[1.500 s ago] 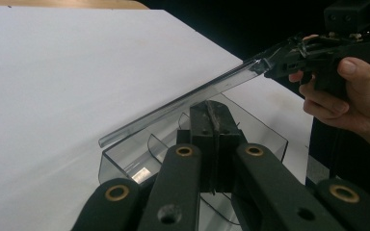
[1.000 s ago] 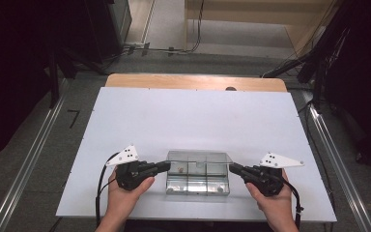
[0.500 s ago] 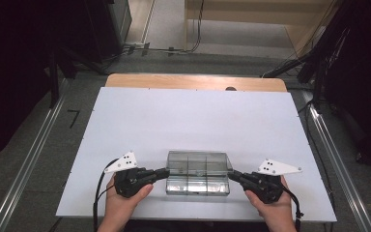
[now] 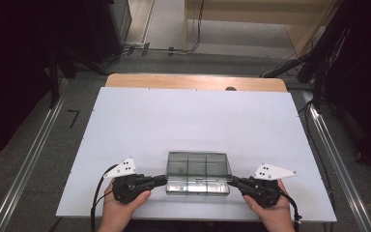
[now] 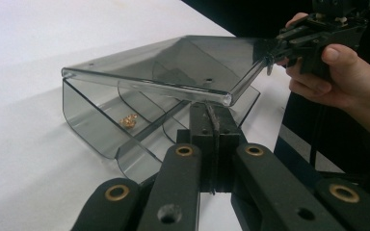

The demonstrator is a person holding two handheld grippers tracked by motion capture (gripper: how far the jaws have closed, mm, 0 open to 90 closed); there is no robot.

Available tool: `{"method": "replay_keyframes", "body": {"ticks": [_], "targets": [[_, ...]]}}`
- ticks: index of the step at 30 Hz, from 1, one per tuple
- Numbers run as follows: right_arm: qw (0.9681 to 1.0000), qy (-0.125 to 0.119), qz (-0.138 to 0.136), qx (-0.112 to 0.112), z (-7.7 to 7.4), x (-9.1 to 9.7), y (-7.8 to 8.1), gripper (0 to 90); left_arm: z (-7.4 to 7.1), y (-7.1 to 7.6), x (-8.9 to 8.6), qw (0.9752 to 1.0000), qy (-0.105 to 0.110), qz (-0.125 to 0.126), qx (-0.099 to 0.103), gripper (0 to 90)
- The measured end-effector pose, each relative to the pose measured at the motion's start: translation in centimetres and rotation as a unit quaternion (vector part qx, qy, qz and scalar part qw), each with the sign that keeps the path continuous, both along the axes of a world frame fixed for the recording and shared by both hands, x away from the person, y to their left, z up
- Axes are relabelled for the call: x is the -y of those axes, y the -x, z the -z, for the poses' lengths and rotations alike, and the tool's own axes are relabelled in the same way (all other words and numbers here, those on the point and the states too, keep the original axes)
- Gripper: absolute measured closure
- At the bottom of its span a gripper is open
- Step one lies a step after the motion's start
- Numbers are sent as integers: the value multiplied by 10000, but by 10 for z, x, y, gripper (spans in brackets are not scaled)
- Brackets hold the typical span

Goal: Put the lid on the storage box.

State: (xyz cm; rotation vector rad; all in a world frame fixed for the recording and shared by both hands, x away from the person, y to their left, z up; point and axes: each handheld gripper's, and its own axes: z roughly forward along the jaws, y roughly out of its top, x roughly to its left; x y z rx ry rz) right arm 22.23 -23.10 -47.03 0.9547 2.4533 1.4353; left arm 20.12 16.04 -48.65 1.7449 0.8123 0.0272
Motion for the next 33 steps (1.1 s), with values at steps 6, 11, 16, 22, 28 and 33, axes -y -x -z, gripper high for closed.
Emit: {"method": "replay_keyframes", "body": {"ticks": [6, 11, 16, 22, 28, 33], "targets": [[9999, 77, -71, 0, 4, 1, -2, 882, 5, -3, -4, 10000, -60, 23, -61, 900], [9999, 102, -81, -43, 8, 2, -5, 882, 8, -7, -4, 9997, -51, 155, -183, 900], [9998, 153, -107, -41, 11, 4, -7, 882, 10, -8, -4, 9994, -128, 202, -236, 900], [9995, 269, -134, -36, 14, 4, -8, 882, 12, -9, -3, 9992, -283, 183, -236, 900], [9994, 319, -153, -35, 15, 4, -9, 882, 13, -9, -3, 9989, -366, 167, -225, 900], [9994, 327, -131, -41, 16, 6, -10, 882, 13, -9, -3, 9988, -443, 131, -184, 900]]}}
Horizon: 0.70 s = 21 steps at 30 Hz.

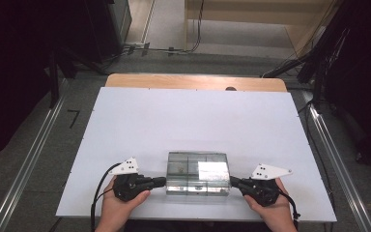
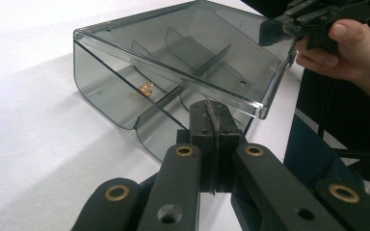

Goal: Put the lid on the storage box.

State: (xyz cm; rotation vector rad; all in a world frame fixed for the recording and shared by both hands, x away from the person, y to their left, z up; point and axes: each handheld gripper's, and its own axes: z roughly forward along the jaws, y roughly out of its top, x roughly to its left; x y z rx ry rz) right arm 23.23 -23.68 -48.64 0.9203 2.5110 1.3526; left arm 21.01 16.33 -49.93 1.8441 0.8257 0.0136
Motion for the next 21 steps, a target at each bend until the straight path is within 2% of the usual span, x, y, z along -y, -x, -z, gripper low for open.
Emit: {"method": "replay_keyframes", "body": {"ticks": [21], "targets": [[9998, 179, 2, -32, 4, 2, -3, 883, 5, -2, 2, 9997, -211, 51, -92, 900]]}}
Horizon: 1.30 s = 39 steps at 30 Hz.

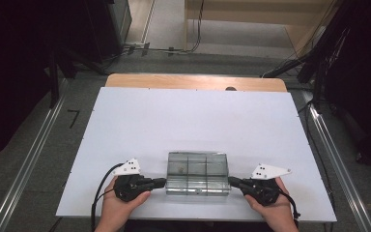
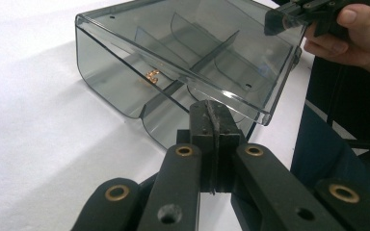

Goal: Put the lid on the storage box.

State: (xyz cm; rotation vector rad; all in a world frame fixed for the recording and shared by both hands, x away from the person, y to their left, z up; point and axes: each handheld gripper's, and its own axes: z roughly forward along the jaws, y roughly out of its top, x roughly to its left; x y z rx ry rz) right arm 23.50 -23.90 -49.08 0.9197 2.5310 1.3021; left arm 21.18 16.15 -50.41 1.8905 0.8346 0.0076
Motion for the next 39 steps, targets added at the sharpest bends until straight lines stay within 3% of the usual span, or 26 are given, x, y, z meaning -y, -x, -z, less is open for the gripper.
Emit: {"method": "replay_keyframes", "body": {"ticks": [39], "targets": [[9998, 164, 57, -125, 6, 2, -5, 856, 5, -2, 1, 9998, -150, 52, -100, 900]]}}
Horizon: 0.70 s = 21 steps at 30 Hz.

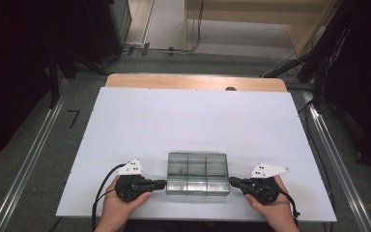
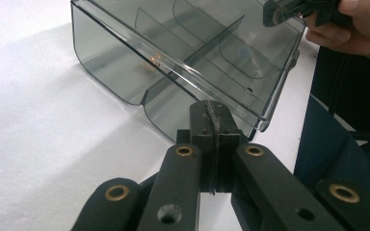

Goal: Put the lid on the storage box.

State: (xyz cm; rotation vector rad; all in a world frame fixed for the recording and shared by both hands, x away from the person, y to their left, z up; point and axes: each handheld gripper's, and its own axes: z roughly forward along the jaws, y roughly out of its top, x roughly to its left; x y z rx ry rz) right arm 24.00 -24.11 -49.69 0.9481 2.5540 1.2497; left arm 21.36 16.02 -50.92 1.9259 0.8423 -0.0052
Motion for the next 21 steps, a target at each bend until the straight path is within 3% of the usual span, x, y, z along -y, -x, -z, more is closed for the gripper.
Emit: {"method": "replay_keyframes", "body": {"ticks": [5, 13, 21], "targets": [[10000, -60, 57, 50, -4, 2, 0, 789, -1, 0, -3, 9999, 38, -107, 121, 897], [9992, -360, 105, 130, -11, 11, 0, 609, -8, 3, -12, 9984, 276, -225, 435, 783], [9970, -621, 232, 404, -23, 17, 2, 393, -18, 8, -13, 9940, 503, -363, 897, 554]]}}
